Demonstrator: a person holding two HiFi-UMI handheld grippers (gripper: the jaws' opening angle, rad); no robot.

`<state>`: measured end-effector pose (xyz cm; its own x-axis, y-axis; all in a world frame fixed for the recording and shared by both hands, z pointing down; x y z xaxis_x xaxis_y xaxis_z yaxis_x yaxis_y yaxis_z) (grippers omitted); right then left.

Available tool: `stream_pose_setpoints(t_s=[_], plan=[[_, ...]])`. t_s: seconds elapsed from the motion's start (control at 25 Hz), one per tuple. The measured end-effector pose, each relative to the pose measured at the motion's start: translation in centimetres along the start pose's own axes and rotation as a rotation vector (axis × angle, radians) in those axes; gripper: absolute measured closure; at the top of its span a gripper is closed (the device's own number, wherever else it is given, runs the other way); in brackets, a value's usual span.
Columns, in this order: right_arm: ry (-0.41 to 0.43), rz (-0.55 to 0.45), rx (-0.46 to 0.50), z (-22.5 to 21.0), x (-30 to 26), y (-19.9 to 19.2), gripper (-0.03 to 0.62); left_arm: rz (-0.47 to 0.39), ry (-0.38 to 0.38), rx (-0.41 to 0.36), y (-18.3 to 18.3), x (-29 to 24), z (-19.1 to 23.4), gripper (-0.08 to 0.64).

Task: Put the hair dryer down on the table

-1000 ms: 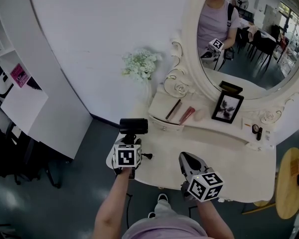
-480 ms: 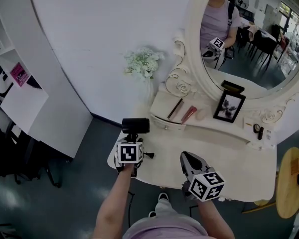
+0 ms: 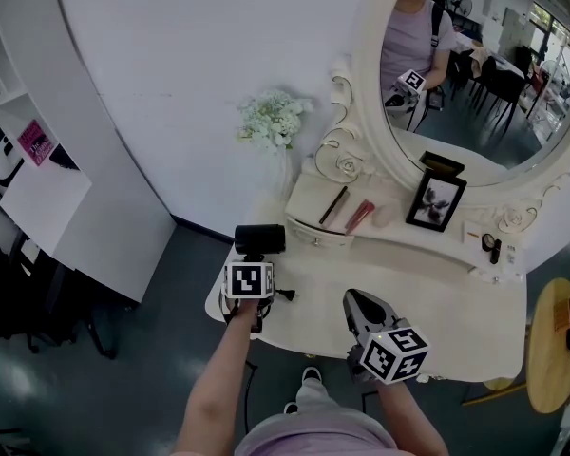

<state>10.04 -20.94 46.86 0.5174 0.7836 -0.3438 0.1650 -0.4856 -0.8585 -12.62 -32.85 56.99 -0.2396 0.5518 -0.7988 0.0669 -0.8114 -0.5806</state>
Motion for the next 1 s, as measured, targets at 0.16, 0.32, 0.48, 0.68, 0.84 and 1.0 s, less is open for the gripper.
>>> stream_pose_setpoints(t_s=[0.16,0.32,0.48,0.68,0.84,1.0], plan=[[-0.001,0.003,-0.002,0.0,0.0,-0.3,0.591,0.051,-0.022,0.031,-0.7,-0.2,-0.2,0.351],[0.001,0.006,-0.011,0.2,0.0,-0.5,0.591,0.056,-0.025,0.022,-0.4,-0.6,-0.1,0.351],[0.002,0.004,-0.022,0.2,0.0,-0.4,0.591,0.062,-0.005,0.014,-0.2,-0.8,0.3,0.351],[0.001,0.0,-0.023,0.3,0.2,-0.3,0.591,0.098,-0.012,0.014,-0.3,-1.2,0.3,0.351],[0.002,0.006,-0.022,0.4,0.2,-0.6,0.591,0.121,-0.007,-0.005,-0.1,-1.4,0.3,0.35],[0.005,0.009,-0.024,0.6,0.3,-0.8,0.591,0.158,0.004,-0.007,0.0,-1.8,0.4,0.35]])
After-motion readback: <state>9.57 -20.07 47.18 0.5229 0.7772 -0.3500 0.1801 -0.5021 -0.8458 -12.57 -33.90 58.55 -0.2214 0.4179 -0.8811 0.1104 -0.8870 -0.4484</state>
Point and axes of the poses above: the fingertips, and each gripper's own axes: x backward along the fingers, z to its left, y out of its top, the point moved 5 cm from there along x, backward along the fingers, and after that the axes turned 3 degrees about z, right-handed, at the moved point
